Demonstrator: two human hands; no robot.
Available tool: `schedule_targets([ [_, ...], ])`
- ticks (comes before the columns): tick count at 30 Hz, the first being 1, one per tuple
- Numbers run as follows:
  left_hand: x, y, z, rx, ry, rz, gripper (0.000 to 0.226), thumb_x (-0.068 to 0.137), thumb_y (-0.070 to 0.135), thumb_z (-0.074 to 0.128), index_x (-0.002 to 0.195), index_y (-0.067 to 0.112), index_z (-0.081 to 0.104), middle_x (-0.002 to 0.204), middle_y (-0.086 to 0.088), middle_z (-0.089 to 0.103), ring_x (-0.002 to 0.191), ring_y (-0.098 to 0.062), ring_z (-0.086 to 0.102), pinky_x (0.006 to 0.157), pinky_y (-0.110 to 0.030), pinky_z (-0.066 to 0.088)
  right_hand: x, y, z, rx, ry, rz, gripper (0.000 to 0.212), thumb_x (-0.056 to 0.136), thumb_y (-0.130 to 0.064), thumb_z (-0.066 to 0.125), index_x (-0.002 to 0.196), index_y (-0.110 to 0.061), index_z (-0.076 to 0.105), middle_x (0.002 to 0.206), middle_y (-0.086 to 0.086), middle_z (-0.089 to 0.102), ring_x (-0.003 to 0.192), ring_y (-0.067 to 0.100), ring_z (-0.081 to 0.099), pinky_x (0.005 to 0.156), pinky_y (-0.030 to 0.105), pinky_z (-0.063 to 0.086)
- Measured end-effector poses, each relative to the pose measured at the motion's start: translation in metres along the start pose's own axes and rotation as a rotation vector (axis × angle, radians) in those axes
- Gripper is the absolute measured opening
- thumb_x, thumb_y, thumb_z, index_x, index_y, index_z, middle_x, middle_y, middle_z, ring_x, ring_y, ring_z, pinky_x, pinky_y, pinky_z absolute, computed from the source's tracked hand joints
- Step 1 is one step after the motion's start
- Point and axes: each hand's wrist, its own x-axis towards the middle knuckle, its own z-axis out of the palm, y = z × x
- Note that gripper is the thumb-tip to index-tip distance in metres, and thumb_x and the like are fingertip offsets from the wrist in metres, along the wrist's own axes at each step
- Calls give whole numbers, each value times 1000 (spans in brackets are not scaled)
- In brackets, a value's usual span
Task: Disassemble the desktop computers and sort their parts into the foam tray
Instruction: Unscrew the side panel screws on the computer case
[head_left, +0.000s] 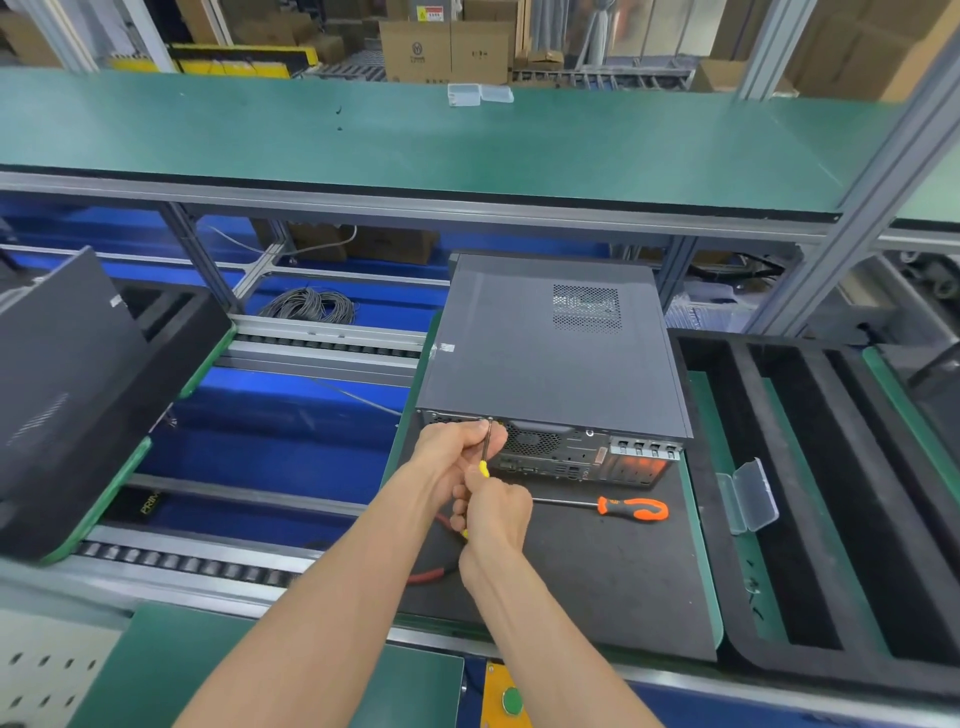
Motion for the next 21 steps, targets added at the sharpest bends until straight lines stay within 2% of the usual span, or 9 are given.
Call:
schedule_targets([
  [2, -2, 0, 0, -34, 17, -15, 19, 104, 1, 44, 92, -3, 59, 74, -10, 62, 37, -10, 55, 34, -16, 40, -1, 0, 3, 6, -12, -2, 25, 90, -10, 69, 66, -2, 64, 49, 4, 54, 40, 12, 42, 41, 23, 36],
  [4, -1, 2, -1, -24, 11, -22, 20, 104, 3, 44, 94, -2, 61, 74, -10, 64, 45, -13, 60, 39, -20, 43, -2, -2, 5, 37, -20, 13, 26, 89, -15, 73, 67, -5, 62, 50, 4, 51, 41, 14, 39, 41, 24, 34],
  [7, -1, 2, -2, 43, 5, -43, 23, 105, 8, 44, 89, 2, 61, 73, -8, 67, 38, -14, 56, 32, -16, 30, 2, -7, 2, 92, 26, 56, 27, 95, -20, 60, 73, -5, 63, 56, 10, 57, 40, 17, 44, 39, 24, 34],
  [10, 0, 1, -1, -38, 27, -38, 15, 102, 2, 47, 105, -4, 61, 90, -15, 69, 46, -14, 65, 31, -18, 36, 4, -7, -2, 132, 12, 74, 19, 98, -8, 54, 83, 1, 63, 55, 10, 61, 41, 17, 48, 37, 22, 34],
  [12, 2, 0, 0, -70, 20, -14, 16, 102, -1, 48, 105, -7, 61, 86, -15, 71, 52, -15, 69, 39, -22, 48, 3, -6, -4, 136, -22, 87, 18, 96, -7, 62, 79, 0, 63, 51, 6, 59, 41, 14, 48, 38, 21, 34],
  [14, 6, -2, -1, -108, 39, 7, 15, 100, -3, 51, 96, -9, 65, 82, -16, 74, 66, -20, 74, 63, -29, 61, 2, -7, -4, 99, -61, 92, 18, 92, -11, 70, 77, -3, 64, 53, 3, 57, 42, 12, 46, 38, 20, 32],
  [15, 8, -3, -2, -101, 44, 12, 16, 99, -4, 52, 92, -7, 66, 82, -17, 74, 73, -23, 73, 70, -31, 61, 2, -9, -4, 84, -68, 88, 18, 91, -13, 71, 79, -3, 63, 57, 4, 57, 42, 12, 45, 38, 20, 31],
  [18, 8, -3, -1, -92, 39, 23, 18, 99, -4, 51, 90, -7, 67, 90, -20, 70, 77, -26, 70, 59, -29, 57, 4, -11, -3, 90, -26, 113, 23, 97, -23, 60, 84, -3, 62, 64, 11, 60, 43, 14, 44, 36, 21, 31],
  [21, 9, -3, 0, -148, 56, 28, 13, 97, -9, 52, 97, -12, 64, 89, -22, 70, 74, -25, 72, 59, -26, 61, 5, -9, -4, 115, 0, 113, 21, 99, -15, 52, 88, -1, 64, 58, 11, 63, 43, 16, 46, 36, 21, 33],
])
